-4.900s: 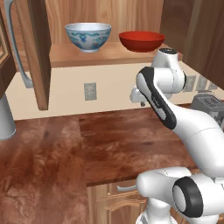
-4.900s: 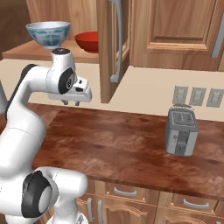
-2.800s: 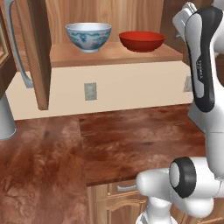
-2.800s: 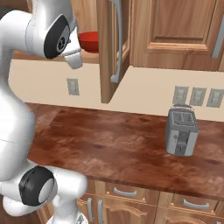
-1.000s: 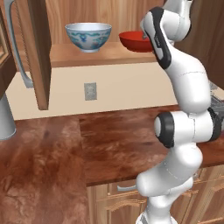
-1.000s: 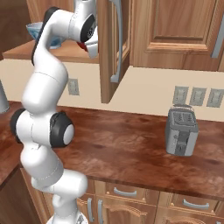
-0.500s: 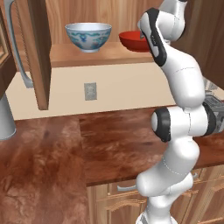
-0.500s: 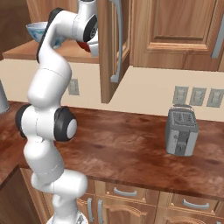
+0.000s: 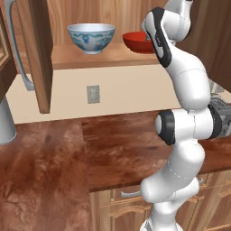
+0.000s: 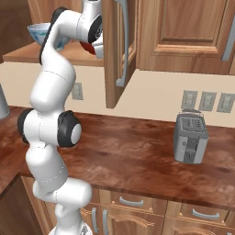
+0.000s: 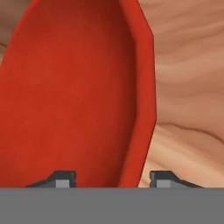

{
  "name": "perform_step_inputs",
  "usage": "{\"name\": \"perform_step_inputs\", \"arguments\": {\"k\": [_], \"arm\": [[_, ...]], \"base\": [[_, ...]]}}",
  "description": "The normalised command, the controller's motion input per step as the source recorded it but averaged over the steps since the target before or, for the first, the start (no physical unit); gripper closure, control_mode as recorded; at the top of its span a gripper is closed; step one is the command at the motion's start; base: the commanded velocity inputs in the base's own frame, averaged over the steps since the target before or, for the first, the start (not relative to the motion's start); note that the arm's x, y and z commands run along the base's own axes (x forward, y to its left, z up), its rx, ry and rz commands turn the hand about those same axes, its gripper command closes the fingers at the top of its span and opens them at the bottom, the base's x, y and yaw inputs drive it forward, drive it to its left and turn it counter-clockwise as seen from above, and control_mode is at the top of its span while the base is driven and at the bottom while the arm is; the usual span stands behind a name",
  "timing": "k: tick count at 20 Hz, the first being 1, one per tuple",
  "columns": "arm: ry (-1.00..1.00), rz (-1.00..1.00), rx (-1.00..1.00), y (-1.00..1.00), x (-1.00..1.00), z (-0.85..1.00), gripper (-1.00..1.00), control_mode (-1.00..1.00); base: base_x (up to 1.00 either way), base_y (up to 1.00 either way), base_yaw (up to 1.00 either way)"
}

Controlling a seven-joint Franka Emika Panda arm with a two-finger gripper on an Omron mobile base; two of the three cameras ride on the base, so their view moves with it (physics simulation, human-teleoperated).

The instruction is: Pick up the bowls from the cabinet and place each bowl in front of a stool on the dining counter.

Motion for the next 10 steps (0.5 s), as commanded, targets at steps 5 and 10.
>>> {"name": "perform_step_inputs", "arguments": {"k": [5, 10], "arm": [[0.0, 0.0, 0.0, 0.0, 0.0, 0.0, 1.0, -1.0], [0.0, 0.0, 0.0, 0.0, -0.1, 0.0, 1.0, -1.0]], "base": [[0.0, 0.0, 0.0], [0.0, 0.0, 0.0]]}}
